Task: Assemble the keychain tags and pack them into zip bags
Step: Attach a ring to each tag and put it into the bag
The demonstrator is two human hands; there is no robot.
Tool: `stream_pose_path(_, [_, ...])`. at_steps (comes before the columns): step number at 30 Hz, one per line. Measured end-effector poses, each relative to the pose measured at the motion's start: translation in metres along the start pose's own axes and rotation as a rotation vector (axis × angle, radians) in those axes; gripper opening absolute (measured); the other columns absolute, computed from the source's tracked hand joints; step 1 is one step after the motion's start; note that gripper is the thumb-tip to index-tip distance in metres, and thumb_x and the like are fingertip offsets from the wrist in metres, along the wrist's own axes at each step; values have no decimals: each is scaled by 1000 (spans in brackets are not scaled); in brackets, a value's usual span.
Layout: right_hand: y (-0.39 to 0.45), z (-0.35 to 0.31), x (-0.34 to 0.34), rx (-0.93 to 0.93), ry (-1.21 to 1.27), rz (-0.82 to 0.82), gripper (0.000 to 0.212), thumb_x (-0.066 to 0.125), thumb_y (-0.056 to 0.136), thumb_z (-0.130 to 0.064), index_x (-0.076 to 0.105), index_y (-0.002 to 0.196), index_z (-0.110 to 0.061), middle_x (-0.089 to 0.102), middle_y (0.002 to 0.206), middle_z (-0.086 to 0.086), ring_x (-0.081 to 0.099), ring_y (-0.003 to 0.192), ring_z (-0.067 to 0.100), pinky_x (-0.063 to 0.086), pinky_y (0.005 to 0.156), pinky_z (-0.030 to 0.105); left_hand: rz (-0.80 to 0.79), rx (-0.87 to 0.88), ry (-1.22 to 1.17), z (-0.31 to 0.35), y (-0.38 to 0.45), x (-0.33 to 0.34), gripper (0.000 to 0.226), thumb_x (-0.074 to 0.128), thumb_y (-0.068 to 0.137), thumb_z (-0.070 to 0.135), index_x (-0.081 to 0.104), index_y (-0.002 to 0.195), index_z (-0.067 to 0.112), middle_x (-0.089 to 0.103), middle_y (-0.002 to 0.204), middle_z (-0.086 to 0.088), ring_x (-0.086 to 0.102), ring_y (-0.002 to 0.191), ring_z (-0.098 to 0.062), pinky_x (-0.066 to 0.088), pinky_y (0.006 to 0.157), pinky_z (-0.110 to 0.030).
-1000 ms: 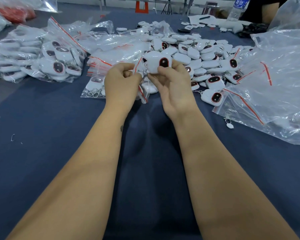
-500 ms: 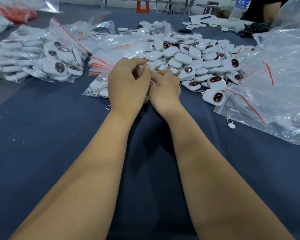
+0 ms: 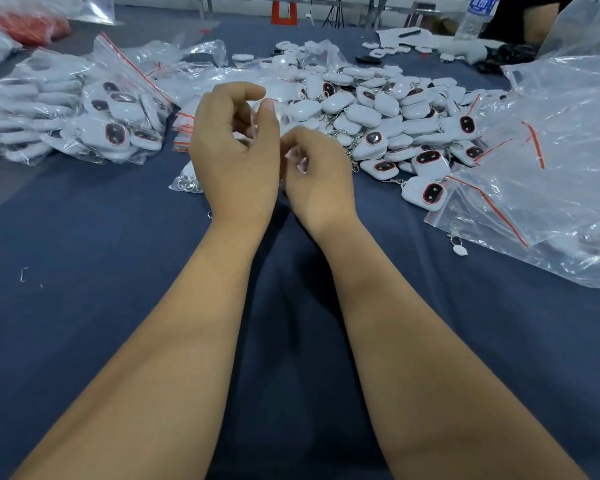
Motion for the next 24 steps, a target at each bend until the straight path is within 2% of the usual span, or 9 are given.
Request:
stream_pose_path(2, [-1, -2, 6, -31, -76, -60, 47, 53, 78, 8, 44, 54, -32, 41, 70, 0, 36, 76, 25, 36, 65, 40, -23, 12, -37, 3, -1, 1, 15, 58, 82, 20, 55, 91, 32, 53, 75, 13, 51, 71, 0, 47, 65, -24])
stream_pose_path(5, [-4, 2, 11, 6, -157, -110, 56, 56, 79, 7, 22, 60, -33, 35, 83, 1, 29, 85, 20, 25, 74, 34, -115, 33, -105, 8, -4, 8, 20, 51, 79, 18, 58, 95, 28, 61, 80, 14, 56, 72, 2, 43, 62, -16])
stream_pose_path(10, [1, 17, 10, 154, -9, -88, 43, 42, 81, 5, 49, 61, -32, 54, 89, 9, 53, 79, 27, 42, 69, 34, -84, -45, -85, -3, 2, 0, 29, 42, 83, 8, 63, 93, 26, 65, 81, 15, 61, 83, -6, 49, 73, -28])
stream_pose_path(12, [1, 24, 0, 234, 100, -13, 41, 39, 82, 8, 59, 68, -25, 56, 91, 13, 54, 74, 28, 45, 67, 33, -68, -115, 102, -15, 9, -7, 32, 43, 81, 9, 65, 97, 25, 66, 92, 15, 59, 98, -12, 47, 85, -31])
stream_pose_path(15, [0, 29, -12, 291, 127, 68, 42, 38, 74, 11, 36, 50, -22, 41, 79, 6, 34, 60, 17, 31, 59, 27, -207, -266, 620, -46, 15, -12, 41, 54, 82, 28, 61, 123, 24, 60, 124, -1, 44, 125, -28, 36, 103, -36])
stream_pose_path(17, [-1, 31, -12, 317, 125, 41, 35, 34, 66, 14, 36, 47, -15, 40, 72, 7, 31, 58, 18, 28, 55, 30, -248, -448, 697, -65, 14, -21, 44, 54, 85, 38, 57, 126, 21, 57, 129, -7, 44, 125, -33, 35, 104, -39])
stream_pose_path(20, [-1, 34, -5, 335, 169, -34, 29, 41, 74, 15, 61, 63, -3, 57, 101, 17, 56, 80, 28, 46, 66, 40, -176, -496, 560, -75, 18, -32, 26, 46, 88, 24, 64, 105, 19, 65, 99, 3, 54, 99, -26, 45, 86, -32])
stream_pose_path(22, [-1, 26, 3, 287, 206, -121, 32, 47, 83, 13, 62, 68, -11, 55, 108, 10, 57, 96, 23, 48, 83, 28, -111, -474, 504, -74, 21, -39, 31, 45, 86, 12, 69, 101, 22, 63, 88, 9, 55, 87, -17, 42, 70, -23])
stream_pose_path(24, [-4, 16, 13, 186, 137, -245, 24, 48, 89, 9, 65, 82, -6, 49, 103, 3, 51, 92, 16, 41, 75, 12, -12, -446, 475, -73, 25, -49, 37, 45, 87, 6, 71, 108, 21, 64, 94, 9, 57, 88, -10, 39, 64, -10])
Point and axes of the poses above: each hand's wrist, its own y-axis towards the middle knuckle, its own x-axis out of the palm, z = x × y, the point moved 8 cm from there along y, towards the middle knuckle
